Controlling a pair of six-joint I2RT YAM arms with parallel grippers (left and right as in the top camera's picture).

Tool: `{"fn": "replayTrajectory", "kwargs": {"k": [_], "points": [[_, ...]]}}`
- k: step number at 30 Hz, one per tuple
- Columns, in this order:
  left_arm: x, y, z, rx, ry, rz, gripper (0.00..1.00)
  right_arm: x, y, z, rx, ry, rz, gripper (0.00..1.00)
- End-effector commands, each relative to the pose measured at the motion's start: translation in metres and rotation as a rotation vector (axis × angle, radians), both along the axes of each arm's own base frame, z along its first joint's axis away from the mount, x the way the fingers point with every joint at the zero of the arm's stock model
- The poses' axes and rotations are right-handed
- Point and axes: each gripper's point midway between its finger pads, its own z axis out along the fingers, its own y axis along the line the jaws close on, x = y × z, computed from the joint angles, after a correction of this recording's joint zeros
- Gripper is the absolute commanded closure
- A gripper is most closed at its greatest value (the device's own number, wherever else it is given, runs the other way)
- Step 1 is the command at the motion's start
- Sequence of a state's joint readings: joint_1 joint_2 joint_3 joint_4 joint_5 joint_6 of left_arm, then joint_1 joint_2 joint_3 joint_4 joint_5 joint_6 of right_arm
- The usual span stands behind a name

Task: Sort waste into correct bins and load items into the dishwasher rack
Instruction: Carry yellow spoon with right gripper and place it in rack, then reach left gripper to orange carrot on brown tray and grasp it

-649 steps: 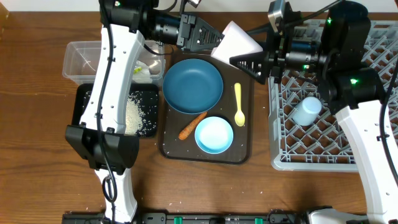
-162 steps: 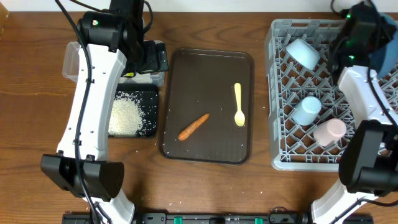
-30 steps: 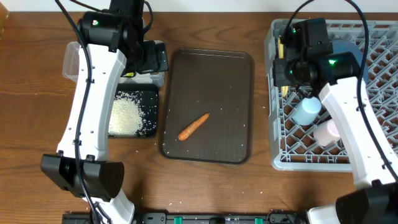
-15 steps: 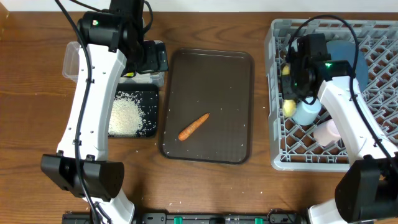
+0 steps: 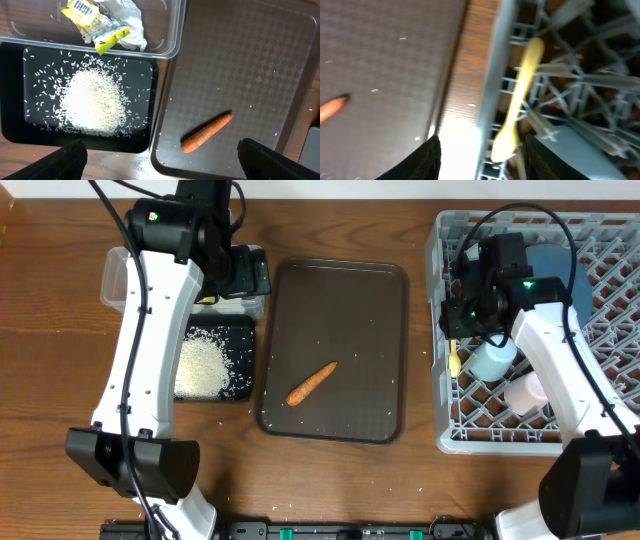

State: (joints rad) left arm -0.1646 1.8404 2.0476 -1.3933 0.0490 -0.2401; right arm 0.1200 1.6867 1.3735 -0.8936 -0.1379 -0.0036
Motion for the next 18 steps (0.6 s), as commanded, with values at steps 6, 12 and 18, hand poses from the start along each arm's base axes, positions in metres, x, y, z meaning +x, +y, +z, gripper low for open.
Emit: {"fn": "replayTrajectory", "kwargs": {"k": [6,12,18], "points": [[0.008,0.0,0.002,-0.012,-0.032,0.037,0.01,-0.013,0.03,0.025,0.119,-0.008,0.068,0.38],[0.008,0.0,0.002,-0.016,-0.028,0.05,0.01,-0.013,0.017,0.024,0.115,0.004,0.034,0.28],[-0.006,-0.012,-0.002,-0.077,0.033,0.024,0.02,-0.01,0.004,0.034,0.128,-0.017,-0.036,0.01]]}}
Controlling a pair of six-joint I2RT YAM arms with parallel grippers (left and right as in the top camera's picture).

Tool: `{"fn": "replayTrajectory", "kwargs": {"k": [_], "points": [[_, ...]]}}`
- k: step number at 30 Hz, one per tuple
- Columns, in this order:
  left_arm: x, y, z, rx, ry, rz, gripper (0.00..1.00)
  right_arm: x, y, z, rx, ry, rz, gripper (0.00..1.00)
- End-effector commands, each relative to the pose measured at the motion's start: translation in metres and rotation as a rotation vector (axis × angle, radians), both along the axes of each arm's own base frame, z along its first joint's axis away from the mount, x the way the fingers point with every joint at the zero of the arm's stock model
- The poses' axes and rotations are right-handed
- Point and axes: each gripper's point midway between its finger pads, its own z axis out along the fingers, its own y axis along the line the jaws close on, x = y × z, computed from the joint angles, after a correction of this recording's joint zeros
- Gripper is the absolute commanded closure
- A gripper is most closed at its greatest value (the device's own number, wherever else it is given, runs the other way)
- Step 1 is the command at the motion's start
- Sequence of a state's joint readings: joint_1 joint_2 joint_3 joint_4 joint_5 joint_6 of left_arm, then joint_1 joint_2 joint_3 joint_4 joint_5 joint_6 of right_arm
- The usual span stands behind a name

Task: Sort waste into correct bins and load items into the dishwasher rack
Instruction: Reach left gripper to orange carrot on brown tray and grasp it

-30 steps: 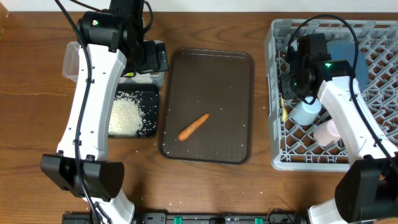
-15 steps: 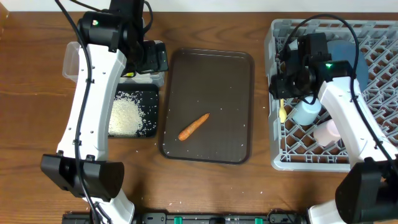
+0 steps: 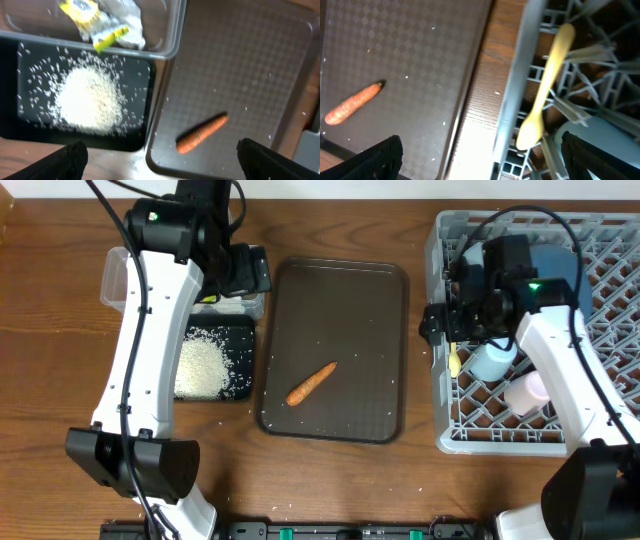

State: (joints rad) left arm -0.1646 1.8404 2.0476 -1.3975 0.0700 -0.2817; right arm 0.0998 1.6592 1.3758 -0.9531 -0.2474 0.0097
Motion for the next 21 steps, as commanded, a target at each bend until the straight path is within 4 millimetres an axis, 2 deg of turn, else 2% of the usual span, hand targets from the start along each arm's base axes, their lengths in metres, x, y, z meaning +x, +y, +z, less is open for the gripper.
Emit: {"fn": "replayTrajectory", "kwargs": {"k": [1,3,6,11,16,21], "points": [[-0.006,-0.013,-0.003,-0.056,0.033,-0.029,0.0,0.005,-0.009,0.028,0.021,-0.07,-0.057,0.01],[-0.013,-0.022,-0.01,-0.051,0.057,-0.097,0.06,0.006,-0.016,0.038,0.008,-0.103,-0.078,0.01],[-0.024,-0.041,-0.029,-0.02,0.102,-0.235,0.09,0.006,-0.022,0.054,0.008,-0.154,-0.093,0.01],[-0.046,-0.071,-0.081,0.035,0.181,-0.447,0.12,0.003,-0.029,0.075,0.009,-0.218,-0.112,0.01],[-0.065,-0.072,-0.138,0.077,0.258,-0.484,0.13,0.001,-0.029,0.078,0.01,-0.225,-0.112,0.01],[-0.076,-0.071,-0.182,0.06,0.274,-0.504,0.13,0.003,-0.029,0.079,0.011,-0.231,-0.112,0.01]]}}
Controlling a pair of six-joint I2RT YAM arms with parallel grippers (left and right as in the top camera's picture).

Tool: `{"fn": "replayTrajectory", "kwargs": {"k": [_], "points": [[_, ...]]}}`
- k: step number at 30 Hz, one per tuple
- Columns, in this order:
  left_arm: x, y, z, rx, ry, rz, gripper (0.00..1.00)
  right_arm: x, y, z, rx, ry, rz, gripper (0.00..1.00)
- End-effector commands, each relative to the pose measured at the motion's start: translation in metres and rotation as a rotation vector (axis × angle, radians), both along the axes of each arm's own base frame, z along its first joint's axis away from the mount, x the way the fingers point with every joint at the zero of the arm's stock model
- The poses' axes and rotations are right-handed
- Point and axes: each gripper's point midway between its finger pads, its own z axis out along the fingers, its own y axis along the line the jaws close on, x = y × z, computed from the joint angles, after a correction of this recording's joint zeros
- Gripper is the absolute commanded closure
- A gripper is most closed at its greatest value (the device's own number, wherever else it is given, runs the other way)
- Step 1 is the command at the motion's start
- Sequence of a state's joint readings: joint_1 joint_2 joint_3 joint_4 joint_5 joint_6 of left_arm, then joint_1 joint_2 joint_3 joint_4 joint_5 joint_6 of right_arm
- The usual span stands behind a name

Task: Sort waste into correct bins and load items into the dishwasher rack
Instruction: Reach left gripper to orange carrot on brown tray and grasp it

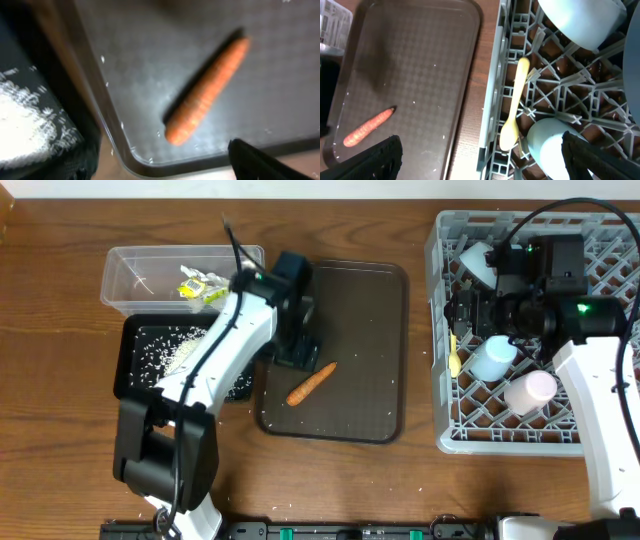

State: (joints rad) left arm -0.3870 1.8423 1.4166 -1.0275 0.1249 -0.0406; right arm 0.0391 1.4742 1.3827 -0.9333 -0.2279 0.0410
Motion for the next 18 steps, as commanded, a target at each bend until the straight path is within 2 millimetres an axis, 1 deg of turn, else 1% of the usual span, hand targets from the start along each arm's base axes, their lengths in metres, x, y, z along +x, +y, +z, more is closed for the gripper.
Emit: {"fn": "replayTrajectory", "kwargs": {"k": [1,4,6,10,14,16,18], "points": [[-0.013,0.0,-0.023,-0.021,0.033,-0.06,0.13,0.004,-0.003,0.01,0.002,-0.029,-0.016,0.01],[-0.023,-0.012,-0.033,-0.105,0.059,-0.12,0.14,0.004,-0.003,0.01,0.002,-0.029,-0.016,0.01],[-0.027,-0.017,-0.037,-0.139,0.07,-0.156,0.15,0.004,-0.003,0.01,0.002,-0.029,-0.016,0.01],[-0.03,-0.019,-0.044,-0.133,0.08,-0.205,0.16,0.004,-0.003,0.01,0.004,-0.029,-0.018,0.01],[-0.031,-0.026,-0.055,-0.126,0.088,-0.234,0.18,0.004,-0.003,0.01,0.004,-0.028,-0.018,0.01],[-0.032,-0.028,-0.061,-0.121,0.099,-0.239,0.21,0.003,-0.003,0.01,0.004,-0.026,-0.018,0.01],[-0.033,-0.026,-0.067,-0.102,0.112,-0.224,0.27,0.003,-0.003,0.009,0.004,-0.025,-0.018,0.01]]}}
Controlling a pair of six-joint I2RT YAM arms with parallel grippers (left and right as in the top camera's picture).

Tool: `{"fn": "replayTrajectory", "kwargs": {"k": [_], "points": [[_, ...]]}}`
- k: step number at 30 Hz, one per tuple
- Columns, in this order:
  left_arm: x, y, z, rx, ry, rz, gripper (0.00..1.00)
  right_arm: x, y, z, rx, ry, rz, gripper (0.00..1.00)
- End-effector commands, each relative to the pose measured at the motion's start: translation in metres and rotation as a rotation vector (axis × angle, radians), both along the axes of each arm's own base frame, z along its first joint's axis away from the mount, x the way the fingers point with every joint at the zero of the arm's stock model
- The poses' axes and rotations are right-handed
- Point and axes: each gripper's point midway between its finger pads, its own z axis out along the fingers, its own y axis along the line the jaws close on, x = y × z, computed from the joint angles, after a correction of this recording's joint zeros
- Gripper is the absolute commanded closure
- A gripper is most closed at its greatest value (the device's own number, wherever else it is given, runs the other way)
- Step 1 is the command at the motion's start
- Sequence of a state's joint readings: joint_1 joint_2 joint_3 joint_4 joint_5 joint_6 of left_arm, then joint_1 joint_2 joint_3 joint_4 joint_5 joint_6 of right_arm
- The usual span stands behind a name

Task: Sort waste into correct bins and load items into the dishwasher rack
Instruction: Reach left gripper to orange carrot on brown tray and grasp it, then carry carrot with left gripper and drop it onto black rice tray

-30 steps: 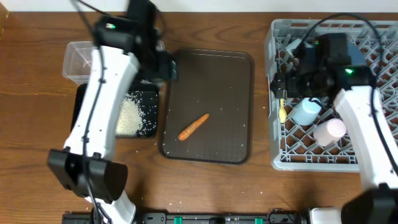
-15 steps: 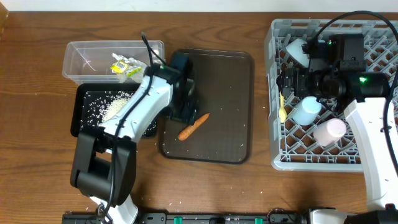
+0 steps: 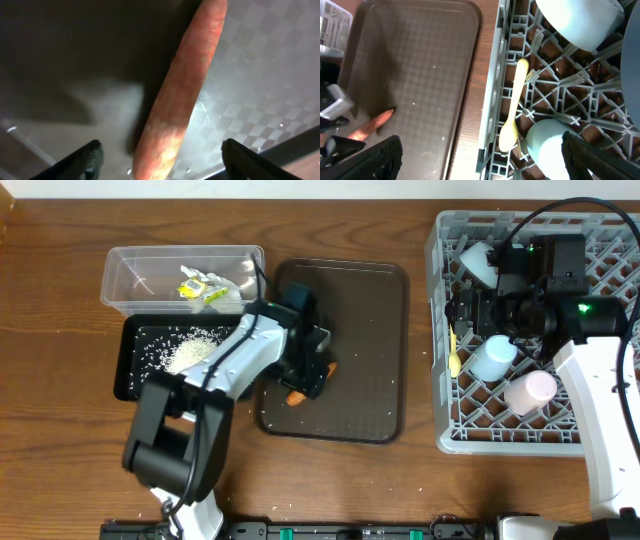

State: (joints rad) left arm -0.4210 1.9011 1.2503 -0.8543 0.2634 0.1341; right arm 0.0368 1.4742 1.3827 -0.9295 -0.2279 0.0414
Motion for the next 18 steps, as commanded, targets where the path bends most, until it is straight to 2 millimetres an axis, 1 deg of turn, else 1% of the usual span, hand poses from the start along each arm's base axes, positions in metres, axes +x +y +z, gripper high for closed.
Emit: {"fn": "replayTrajectory", "kwargs": {"k": [1,4,5,7,8,9,12,14,15,18], "points": [[-0.004,0.003,-0.014,0.033,0.032,-0.003,0.31,0.002,-0.003,0.009,0.003,-0.021,-0.016,0.01],[-0.002,0.012,-0.022,0.095,0.03,0.04,0.35,0.002,-0.003,0.009,0.004,-0.02,-0.016,0.01],[-0.001,0.013,-0.023,0.101,0.029,0.043,0.38,0.002,-0.003,0.009,0.003,-0.02,-0.016,0.01],[0.0,0.012,-0.024,0.101,0.029,0.053,0.47,0.002,-0.003,0.009,0.003,-0.02,-0.016,0.01],[0.001,0.012,-0.025,0.1,0.027,0.061,0.56,0.002,-0.003,0.009,0.003,-0.02,-0.016,0.01],[0.002,0.011,-0.025,0.1,0.025,0.08,0.6,0.002,-0.003,0.009,0.003,-0.019,-0.016,0.01],[0.003,0.01,-0.025,0.099,0.021,0.104,0.66,0.001,-0.003,0.009,0.003,-0.018,-0.016,0.01],[0.004,0.01,-0.024,0.098,0.021,0.104,0.72,0.001,-0.003,0.009,0.003,-0.018,-0.016,0.01],[0.005,0.01,-0.023,0.097,0.019,0.111,0.73,0.001,-0.003,0.009,0.003,-0.018,-0.016,0.01],[0.007,0.008,-0.016,0.095,0.02,0.137,0.81,0.002,-0.003,0.009,0.003,-0.019,-0.016,0.01]]}}
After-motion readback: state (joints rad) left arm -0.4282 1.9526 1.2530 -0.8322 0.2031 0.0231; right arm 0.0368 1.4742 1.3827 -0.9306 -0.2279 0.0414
